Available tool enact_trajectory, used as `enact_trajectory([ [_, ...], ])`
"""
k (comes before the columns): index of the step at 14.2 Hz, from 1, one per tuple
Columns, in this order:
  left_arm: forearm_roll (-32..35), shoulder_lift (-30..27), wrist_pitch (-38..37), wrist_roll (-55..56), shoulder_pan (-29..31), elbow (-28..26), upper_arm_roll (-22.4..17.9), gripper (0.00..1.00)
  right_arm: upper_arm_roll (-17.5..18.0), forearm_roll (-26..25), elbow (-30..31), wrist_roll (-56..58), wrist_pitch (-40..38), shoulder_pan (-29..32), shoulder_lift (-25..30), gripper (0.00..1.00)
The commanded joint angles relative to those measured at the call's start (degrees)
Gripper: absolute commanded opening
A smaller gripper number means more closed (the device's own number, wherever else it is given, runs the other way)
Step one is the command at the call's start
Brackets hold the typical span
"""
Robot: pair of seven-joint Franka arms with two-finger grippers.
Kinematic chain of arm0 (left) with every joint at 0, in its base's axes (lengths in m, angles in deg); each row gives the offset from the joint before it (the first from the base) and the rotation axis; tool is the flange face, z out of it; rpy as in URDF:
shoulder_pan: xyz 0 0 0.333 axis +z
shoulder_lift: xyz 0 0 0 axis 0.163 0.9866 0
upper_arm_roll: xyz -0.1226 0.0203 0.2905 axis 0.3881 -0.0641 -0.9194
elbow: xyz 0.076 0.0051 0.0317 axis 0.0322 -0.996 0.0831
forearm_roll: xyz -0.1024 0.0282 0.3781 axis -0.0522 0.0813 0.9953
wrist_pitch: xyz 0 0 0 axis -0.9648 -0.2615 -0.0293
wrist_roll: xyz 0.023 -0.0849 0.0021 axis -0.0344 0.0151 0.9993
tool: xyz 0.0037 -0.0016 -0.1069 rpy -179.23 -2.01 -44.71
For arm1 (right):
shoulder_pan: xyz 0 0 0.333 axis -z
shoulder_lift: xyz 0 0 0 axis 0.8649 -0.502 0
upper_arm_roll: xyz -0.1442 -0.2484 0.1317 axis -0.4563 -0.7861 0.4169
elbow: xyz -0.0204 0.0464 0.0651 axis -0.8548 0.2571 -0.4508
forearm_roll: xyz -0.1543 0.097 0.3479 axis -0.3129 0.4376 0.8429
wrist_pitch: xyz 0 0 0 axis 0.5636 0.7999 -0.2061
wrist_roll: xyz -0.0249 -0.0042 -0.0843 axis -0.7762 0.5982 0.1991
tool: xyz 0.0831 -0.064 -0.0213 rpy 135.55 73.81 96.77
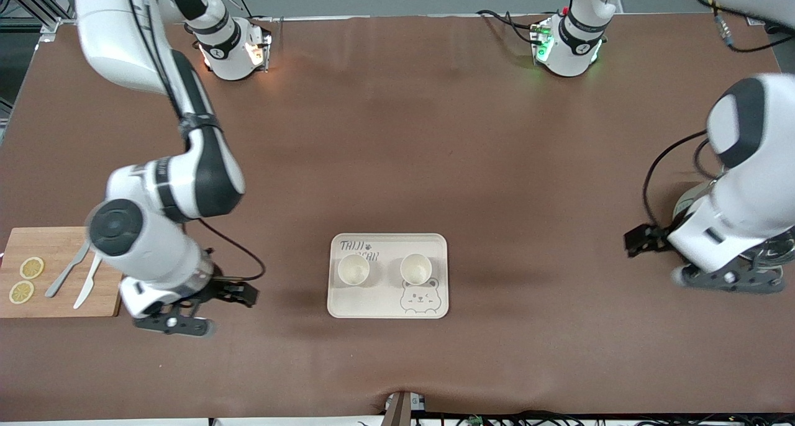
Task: Place white IKEA cup upright on tray with both arms
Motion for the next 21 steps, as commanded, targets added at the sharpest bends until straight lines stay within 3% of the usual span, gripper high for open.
enact_trajectory([
  [1,-0.8,-7.3,-7.1,-1.3,0.0,-2.7,0.3,1.00,1.1,0.8,3.2,3.4,-2.5,4.3,4.9,1.00],
  [3,-0.9,-11.8,-11.5,-1.4,0.0,-4.8,0.4,1.00,1.2,0.9,5.5,6.2,-3.7,7.0,8.1,1.00],
  [6,-1.0,-22.6,-12.5,-1.5,2.8,-15.7,3.7,1.00,1.2,2.1,7.3,11.6,-6.3,10.7,11.7,1.00],
  [8,-1.1,-26.2,-12.5,-1.5,4.6,-19.1,5.2,1.00,1.2,3.5,7.4,14.7,-9.2,12.8,13.7,1.00],
  [11,-1.6,-26.1,-12.7,-2.8,4.7,-18.4,4.6,1.00,1.2,3.9,8.5,15.5,-13.2,14.3,18.0,1.00],
  [15,-1.7,-25.9,-15.3,-7.1,4.9,-17.0,4.4,1.00,0.9,3.6,17.1,15.7,-12.8,14.3,26.8,1.00],
  [21,-1.3,-25.9,-15.4,-6.4,5.7,-16.9,4.3,1.00,0.9,1.6,26.4,15.7,-10.1,14.2,34.8,1.00],
])
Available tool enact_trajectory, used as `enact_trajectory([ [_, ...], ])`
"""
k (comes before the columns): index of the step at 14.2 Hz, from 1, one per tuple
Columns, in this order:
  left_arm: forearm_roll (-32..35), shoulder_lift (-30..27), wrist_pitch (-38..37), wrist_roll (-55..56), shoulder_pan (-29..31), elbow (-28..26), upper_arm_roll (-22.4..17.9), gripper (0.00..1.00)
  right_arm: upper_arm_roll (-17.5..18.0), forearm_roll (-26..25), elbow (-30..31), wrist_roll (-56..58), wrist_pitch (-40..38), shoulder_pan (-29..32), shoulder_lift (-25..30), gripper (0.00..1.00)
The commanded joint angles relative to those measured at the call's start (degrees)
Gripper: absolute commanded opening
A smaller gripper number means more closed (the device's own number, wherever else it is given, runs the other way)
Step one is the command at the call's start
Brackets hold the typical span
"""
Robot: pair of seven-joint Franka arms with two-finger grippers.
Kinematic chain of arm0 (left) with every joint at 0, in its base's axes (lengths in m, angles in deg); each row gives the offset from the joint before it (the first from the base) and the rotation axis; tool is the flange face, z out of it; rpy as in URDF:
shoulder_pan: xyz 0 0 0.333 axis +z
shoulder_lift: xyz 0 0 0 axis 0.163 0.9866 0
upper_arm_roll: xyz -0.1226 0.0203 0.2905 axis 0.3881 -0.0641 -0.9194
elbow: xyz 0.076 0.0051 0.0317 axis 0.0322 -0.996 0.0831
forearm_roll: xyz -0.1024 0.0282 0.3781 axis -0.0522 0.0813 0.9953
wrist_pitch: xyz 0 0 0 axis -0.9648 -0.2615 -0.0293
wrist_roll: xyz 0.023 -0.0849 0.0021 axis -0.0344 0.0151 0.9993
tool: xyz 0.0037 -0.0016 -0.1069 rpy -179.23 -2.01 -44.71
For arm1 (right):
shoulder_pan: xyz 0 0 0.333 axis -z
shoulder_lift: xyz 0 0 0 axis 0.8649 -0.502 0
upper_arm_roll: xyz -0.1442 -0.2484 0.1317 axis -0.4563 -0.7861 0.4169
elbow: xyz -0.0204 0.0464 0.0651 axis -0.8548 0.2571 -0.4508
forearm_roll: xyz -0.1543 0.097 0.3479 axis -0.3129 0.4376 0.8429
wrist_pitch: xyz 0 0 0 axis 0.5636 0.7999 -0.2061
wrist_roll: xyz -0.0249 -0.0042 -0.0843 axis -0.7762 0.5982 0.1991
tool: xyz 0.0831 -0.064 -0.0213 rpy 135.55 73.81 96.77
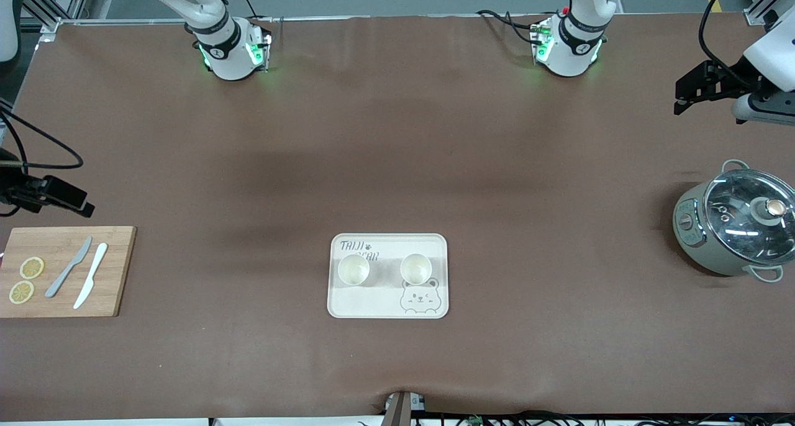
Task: Place white IKEA cup upright on tray with both arms
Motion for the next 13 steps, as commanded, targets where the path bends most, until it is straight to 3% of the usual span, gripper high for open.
enact_trajectory([
  [1,-0.6,-0.4,-0.9,-0.6,0.6,0.1,0.2,1.00,0.7,-1.3,7.6,0.8,2.5,0.7,5.3,1.00],
  [4,-0.9,-0.3,-0.9,-0.5,0.6,0.1,0.2,1.00,0.8,-1.3,10.2,0.8,1.8,0.5,8.0,1.00],
  [13,-0.9,-0.2,-0.5,-0.1,0.6,0.1,0.2,1.00,0.7,-1.5,9.7,3.6,-3.1,0.6,8.1,1.00],
])
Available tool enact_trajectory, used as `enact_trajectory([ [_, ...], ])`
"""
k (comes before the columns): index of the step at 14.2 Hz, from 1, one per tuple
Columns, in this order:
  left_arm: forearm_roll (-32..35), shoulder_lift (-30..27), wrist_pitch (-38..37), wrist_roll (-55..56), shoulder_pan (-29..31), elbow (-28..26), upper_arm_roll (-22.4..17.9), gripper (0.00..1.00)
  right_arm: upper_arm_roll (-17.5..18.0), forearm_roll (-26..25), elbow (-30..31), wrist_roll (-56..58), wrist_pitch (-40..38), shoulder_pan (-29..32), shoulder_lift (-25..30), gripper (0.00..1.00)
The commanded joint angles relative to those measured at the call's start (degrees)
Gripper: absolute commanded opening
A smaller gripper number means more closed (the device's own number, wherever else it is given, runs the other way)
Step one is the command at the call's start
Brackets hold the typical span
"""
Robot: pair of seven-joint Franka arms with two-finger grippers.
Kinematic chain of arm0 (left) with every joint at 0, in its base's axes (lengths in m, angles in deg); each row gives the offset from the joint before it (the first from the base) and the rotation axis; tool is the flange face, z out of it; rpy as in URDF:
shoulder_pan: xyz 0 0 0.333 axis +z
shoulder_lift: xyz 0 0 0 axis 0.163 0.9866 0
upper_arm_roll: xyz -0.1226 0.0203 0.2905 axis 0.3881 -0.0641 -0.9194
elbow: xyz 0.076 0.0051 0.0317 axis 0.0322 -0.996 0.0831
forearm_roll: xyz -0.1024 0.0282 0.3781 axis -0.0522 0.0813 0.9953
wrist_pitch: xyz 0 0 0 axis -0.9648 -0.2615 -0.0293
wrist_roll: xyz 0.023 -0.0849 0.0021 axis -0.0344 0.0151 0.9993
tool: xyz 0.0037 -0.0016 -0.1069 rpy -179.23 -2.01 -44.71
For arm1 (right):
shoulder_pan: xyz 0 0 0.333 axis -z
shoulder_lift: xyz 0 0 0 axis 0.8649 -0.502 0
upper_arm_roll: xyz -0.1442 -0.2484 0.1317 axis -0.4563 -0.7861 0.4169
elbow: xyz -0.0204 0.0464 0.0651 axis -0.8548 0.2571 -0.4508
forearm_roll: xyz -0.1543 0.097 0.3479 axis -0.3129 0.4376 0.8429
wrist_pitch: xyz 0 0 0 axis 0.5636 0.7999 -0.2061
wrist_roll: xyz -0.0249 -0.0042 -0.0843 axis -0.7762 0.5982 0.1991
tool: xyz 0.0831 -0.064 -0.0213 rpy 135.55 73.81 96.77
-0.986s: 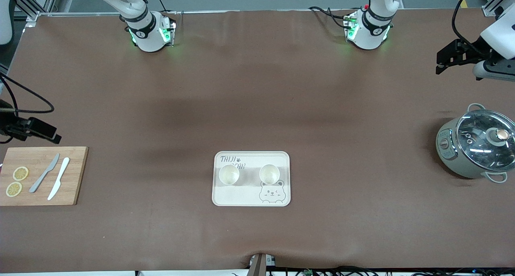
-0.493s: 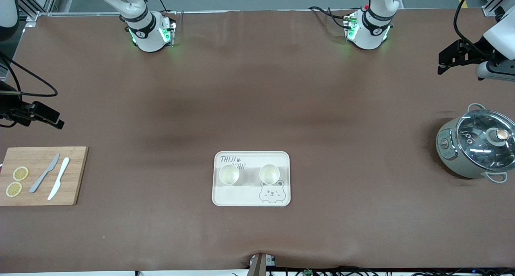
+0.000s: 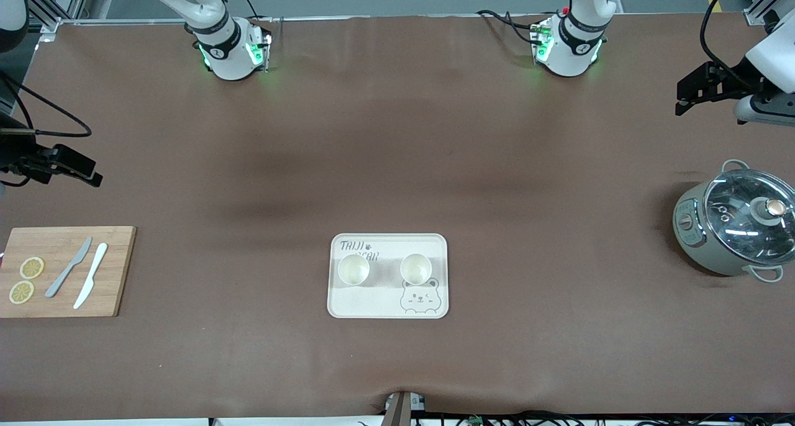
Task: Place white IKEA cup upright on tray with both arms
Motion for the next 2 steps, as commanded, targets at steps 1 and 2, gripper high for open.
enact_trajectory([
  [1,-0.9,-0.3,-0.5,-0.1,0.6,0.2,0.3,1.00,0.6,-0.8,1.5,1.4,-0.6,0.5,1.7,1.00],
  [2,-0.9,-0.3,-0.5,-0.1,0.5,0.2,0.3,1.00,0.6,-1.5,1.4,1.4,-0.6,0.5,1.6,1.00],
])
